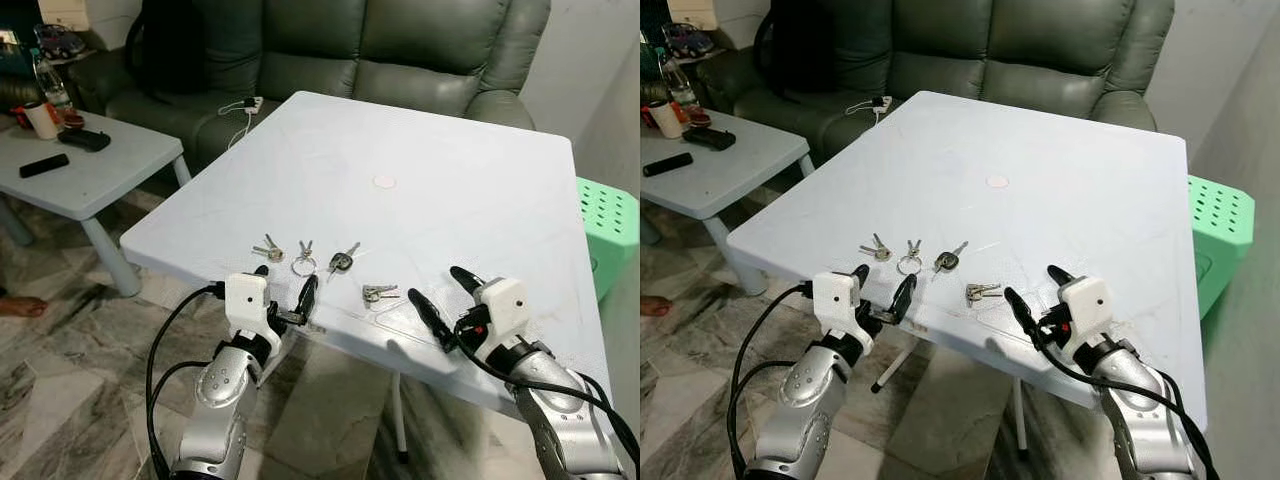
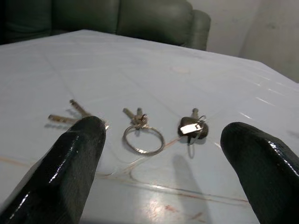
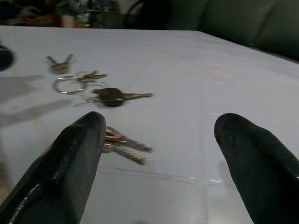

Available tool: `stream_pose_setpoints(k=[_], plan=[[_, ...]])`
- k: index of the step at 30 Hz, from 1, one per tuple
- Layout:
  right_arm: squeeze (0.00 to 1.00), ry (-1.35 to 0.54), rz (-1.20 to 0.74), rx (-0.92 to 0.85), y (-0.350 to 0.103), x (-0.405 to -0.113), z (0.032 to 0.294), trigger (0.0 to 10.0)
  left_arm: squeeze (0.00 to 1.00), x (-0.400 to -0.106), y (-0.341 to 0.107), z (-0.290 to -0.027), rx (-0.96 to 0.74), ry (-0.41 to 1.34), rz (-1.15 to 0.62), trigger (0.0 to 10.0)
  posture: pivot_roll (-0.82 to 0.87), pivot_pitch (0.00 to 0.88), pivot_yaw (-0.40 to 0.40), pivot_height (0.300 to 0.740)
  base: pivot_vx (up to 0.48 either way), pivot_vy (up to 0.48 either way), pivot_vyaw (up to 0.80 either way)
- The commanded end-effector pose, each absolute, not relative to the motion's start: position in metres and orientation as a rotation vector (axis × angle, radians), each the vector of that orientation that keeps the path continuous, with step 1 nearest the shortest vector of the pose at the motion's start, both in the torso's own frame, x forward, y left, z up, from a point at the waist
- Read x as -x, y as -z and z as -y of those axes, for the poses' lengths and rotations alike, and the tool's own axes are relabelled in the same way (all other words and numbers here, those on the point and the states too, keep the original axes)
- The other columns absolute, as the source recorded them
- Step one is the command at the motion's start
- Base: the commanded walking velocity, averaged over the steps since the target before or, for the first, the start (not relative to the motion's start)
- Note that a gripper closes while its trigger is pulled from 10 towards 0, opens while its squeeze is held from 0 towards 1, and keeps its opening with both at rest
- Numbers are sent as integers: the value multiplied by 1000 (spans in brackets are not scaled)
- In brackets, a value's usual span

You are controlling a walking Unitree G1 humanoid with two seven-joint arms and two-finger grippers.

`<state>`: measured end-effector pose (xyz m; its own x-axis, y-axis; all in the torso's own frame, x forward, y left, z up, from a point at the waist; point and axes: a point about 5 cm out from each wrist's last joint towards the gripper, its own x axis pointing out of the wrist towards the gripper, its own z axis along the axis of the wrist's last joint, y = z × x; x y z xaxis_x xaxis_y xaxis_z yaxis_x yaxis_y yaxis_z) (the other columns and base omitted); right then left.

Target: Hang keys on a hook

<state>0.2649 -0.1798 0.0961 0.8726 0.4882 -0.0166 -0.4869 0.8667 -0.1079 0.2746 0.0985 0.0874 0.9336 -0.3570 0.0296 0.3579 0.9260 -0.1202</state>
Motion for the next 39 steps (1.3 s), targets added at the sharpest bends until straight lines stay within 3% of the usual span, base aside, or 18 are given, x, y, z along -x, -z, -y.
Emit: stream_pose_setpoints(k=[1, 12, 20, 26, 39], plan=[[0, -551, 32, 105, -103, -266, 172, 10000, 0, -273, -89, -95, 108, 394, 9, 10000, -55, 11, -49, 740, 0, 0, 0], [0, -626, 54, 71, -110, -271, 144, 10000, 0, -267, -87, -90, 104, 410, 1, 10000, -51, 28, -60, 740, 0, 0, 0], [0, -573, 20, 39, -112, -283, 130, 10000, 0, -264, -87, -87, 106, 407, -1, 10000, -43, 36, -76, 740, 0, 0, 0], [0, -467, -32, 91, -106, -290, 128, 10000, 0, -263, -86, -89, 108, 399, -4, 10000, -40, 35, -80, 740, 0, 0, 0], [0, -451, -84, 154, -95, -285, 129, 10000, 0, -263, -87, -88, 111, 402, -6, 10000, -41, 36, -78, 740, 0, 0, 0]])
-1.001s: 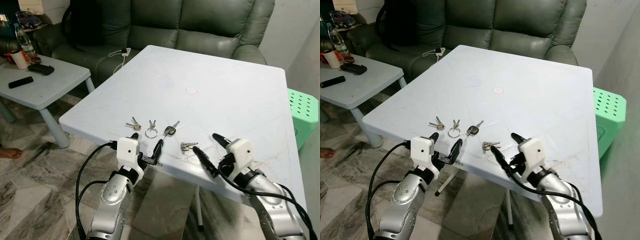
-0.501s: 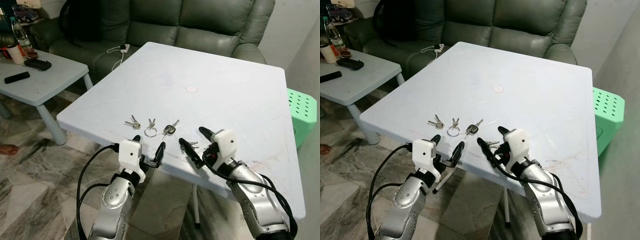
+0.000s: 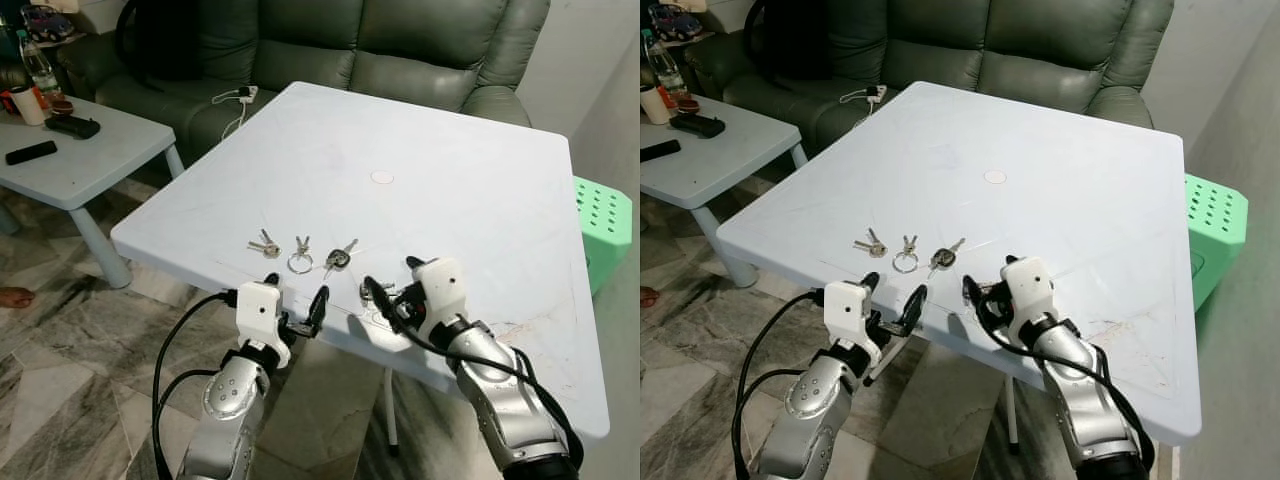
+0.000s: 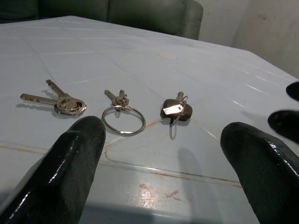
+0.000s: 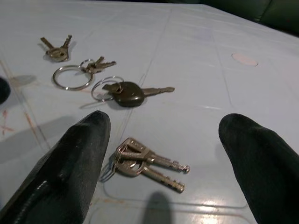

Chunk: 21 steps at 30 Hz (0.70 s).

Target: Hang keys on a hook

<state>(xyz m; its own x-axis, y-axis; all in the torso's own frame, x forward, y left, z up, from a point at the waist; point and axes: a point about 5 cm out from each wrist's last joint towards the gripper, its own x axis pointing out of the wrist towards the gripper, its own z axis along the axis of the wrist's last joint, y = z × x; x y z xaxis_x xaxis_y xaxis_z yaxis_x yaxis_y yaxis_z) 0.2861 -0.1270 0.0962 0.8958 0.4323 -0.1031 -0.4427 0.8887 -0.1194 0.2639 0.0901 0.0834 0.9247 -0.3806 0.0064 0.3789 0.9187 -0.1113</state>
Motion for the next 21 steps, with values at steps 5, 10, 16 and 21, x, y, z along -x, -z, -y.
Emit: stream_pose_setpoints(k=[5, 10, 16, 21], plan=[[0, -436, -81, 150, -96, -287, 125, 10000, 0, -262, -86, -88, 111, 408, -9, 10000, -41, 36, -77, 740, 0, 0, 0], [0, -423, -87, 157, -95, -289, 123, 10000, 0, -260, -86, -87, 110, 412, -13, 10000, -38, 35, -70, 740, 0, 0, 0], [0, -421, -80, 164, -96, -292, 120, 10000, 0, -256, -86, -84, 106, 419, -23, 10000, -34, 34, -65, 740, 0, 0, 0], [0, -417, -85, 160, -96, -293, 117, 10000, 0, -252, -85, -82, 101, 427, -25, 10000, -31, 29, -64, 740, 0, 0, 0]])
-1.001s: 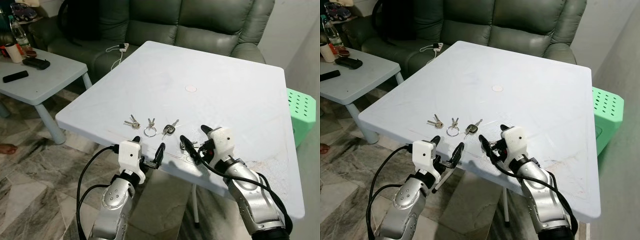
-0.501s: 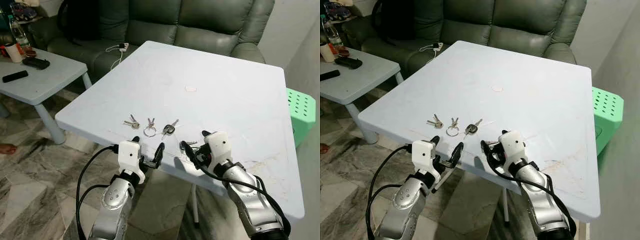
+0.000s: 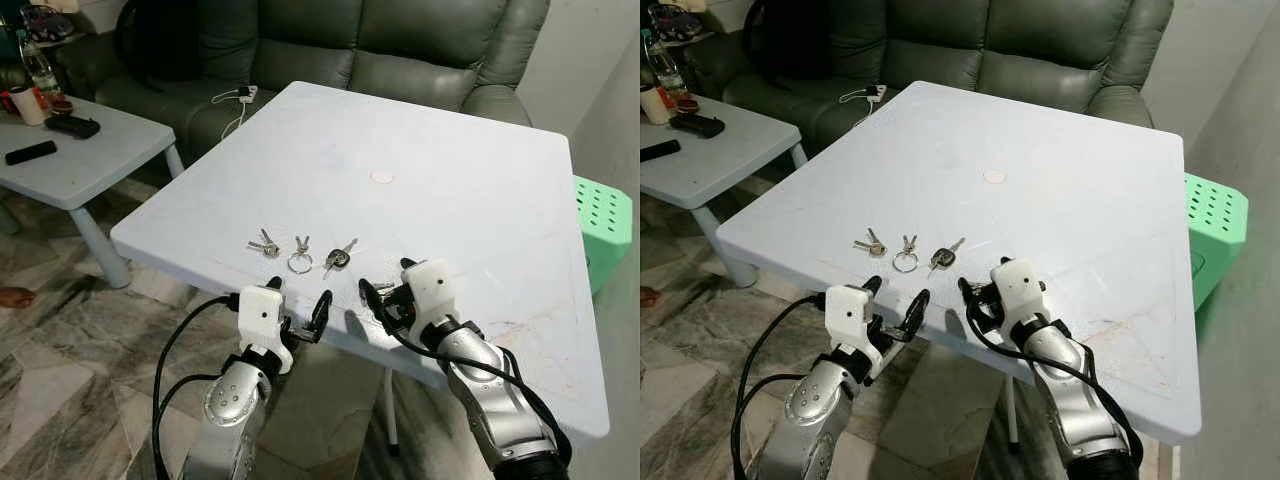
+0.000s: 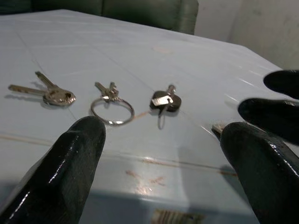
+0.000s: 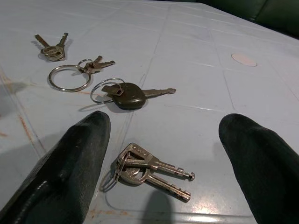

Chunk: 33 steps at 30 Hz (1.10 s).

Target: Hang keys on a hook

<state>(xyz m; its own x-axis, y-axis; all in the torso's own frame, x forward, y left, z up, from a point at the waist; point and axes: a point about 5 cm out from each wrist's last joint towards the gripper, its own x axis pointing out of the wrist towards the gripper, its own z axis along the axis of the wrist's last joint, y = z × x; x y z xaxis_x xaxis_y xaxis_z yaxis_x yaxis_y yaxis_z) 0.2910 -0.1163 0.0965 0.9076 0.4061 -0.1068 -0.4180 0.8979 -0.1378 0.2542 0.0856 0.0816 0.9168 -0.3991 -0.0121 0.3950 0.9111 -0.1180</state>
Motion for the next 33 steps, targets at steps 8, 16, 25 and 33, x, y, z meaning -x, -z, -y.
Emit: stream_pose_setpoints(k=[8, 16, 25, 33], plan=[[0, -416, -102, 184, -91, -292, 112, 10000, 0, -252, -86, -82, 110, 422, -29, 10000, -27, 21, -68, 740, 0, 0, 0], [0, -427, -118, 179, -87, -288, 106, 10000, 0, -252, -86, -81, 106, 422, -27, 10000, -25, 18, -72, 740, 0, 0, 0], [0, -444, -136, 180, -81, -284, 97, 10000, 0, -252, -87, -80, 110, 418, -28, 10000, -22, 18, -76, 740, 0, 0, 0], [0, -457, -154, 172, -79, -282, 85, 10000, 0, -252, -86, -81, 110, 414, -33, 10000, -22, 27, -77, 740, 0, 0, 0]])
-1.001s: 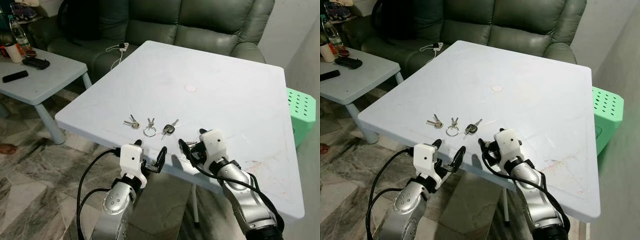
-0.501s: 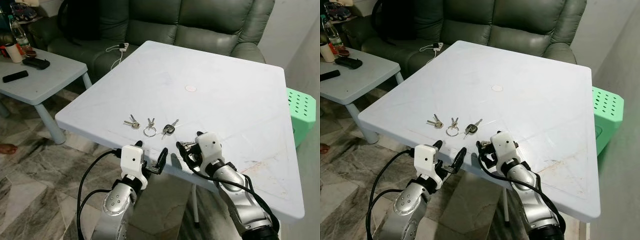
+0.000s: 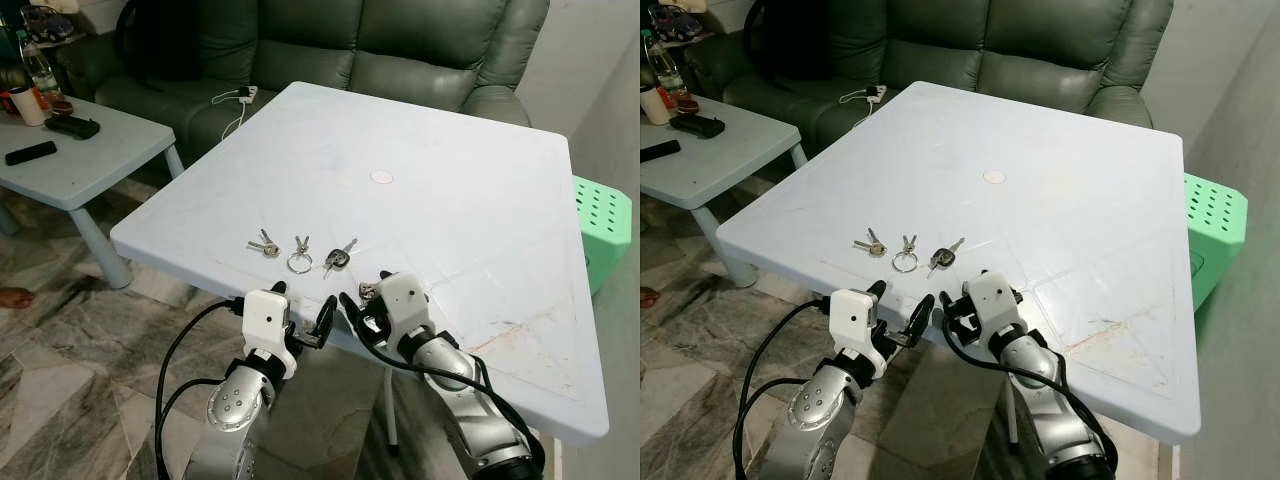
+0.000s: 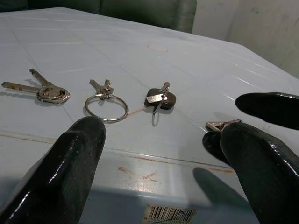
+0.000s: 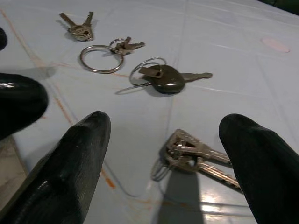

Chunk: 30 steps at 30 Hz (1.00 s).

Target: Hang keys on a hook

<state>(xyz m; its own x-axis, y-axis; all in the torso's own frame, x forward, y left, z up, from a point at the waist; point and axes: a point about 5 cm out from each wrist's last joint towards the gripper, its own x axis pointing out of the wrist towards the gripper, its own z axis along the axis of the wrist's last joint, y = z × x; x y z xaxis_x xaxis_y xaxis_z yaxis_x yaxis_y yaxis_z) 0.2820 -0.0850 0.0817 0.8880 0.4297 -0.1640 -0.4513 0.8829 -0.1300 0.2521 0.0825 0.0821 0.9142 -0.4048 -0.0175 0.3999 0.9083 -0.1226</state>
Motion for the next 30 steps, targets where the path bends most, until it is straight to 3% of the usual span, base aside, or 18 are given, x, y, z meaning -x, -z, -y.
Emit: stream_pose_setpoints(k=[1, 6, 7, 8, 10, 11, 12, 14, 16, 17, 18, 19, 20, 21, 22, 24, 26, 30], plan=[[0, -458, -160, 167, -79, -282, 83, 10000, 0, -252, -86, -81, 112, 412, -33, 10000, -21, 28, -77, 740, 0, 0, 0], [0, -461, -161, 145, -80, -284, 77, 8941, 0, -252, -86, -81, 111, 411, -33, 10000, -19, 30, -77, 740, 0, 0, 0], [0, -460, -156, 141, -81, -285, 77, 8196, 0, -252, -86, -81, 111, 410, -33, 10000, -19, 30, -78, 740, 0, 0, 0], [0, -453, -158, 139, -82, -286, 75, 4157, 0, -252, -86, -81, 112, 409, -33, 10000, -18, 30, -78, 740, 0, 0, 0], [0, -447, -164, 137, -82, -287, 74, 4549, 0, -252, -86, -81, 111, 409, -33, 10000, -18, 30, -78, 740, 0, 0, 0], [0, -444, -173, 135, -81, -288, 73, 5882, 0, -252, -86, -81, 112, 407, -34, 10000, -16, 30, -79, 740, 0, 0, 0], [0, -438, -172, 131, -82, -288, 73, 1882, 0, -252, -86, -82, 112, 407, -34, 10000, -16, 32, -79, 740, 0, 0, 0], [0, -436, -172, 123, -82, -288, 72, 1490, 0, -252, -86, -82, 113, 405, -33, 10000, -16, 32, -79, 740, 0, 0, 0], [0, -424, -190, 124, -81, -290, 73, 2706, 0, -251, -86, -82, 115, 404, -34, 10000, -17, 35, -80, 740, 0, 0, 0], [0, -420, -195, 124, -81, -290, 72, 431, 0, -251, -86, -82, 114, 403, -35, 10000, -17, 35, -81, 740, 0, 0, 0], [0, -415, -195, 123, -81, -291, 73, 2078, 0, -251, -86, -82, 114, 403, -36, 10000, -17, 35, -81, 740, 0, 0, 0], [0, -403, -213, 118, -80, -293, 73, 7020, 0, -251, -86, -82, 115, 403, -36, 10000, -17, 36, -81, 740, 0, 0, 0], [0, -403, -213, 118, -80, -293, 73, 7020, 0, -251, -86, -82, 115, 403, -36, 10000, -17, 36, -81, 740, 0, 0, 0], [0, -390, -226, 115, -80, -294, 74, 9255, 0, -251, -86, -82, 115, 401, -37, 10000, -17, 36, -81, 740, 0, 0, 0], [0, -370, -229, 121, -79, -296, 75, 10000, 0, -251, -86, -82, 116, 401, -37, 10000, -17, 36, -81, 740, 0, 0, 0], [0, -368, -231, 112, -79, -296, 75, 9137, 0, -251, -86, -82, 117, 400, -38, 10000, -17, 36, -81, 740, 0, 0, 0], [0, -366, -233, 104, -79, -297, 76, 9686, 0, -251, -86, -82, 116, 399, -39, 10000, -16, 37, -83, 740, 0, 0, 0], [0, -356, -227, 120, -77, -297, 81, 6353, 0, -251, -86, -82, 116, 396, -40, 10000, -16, 40, -81, 740, 0, 0, 0]])
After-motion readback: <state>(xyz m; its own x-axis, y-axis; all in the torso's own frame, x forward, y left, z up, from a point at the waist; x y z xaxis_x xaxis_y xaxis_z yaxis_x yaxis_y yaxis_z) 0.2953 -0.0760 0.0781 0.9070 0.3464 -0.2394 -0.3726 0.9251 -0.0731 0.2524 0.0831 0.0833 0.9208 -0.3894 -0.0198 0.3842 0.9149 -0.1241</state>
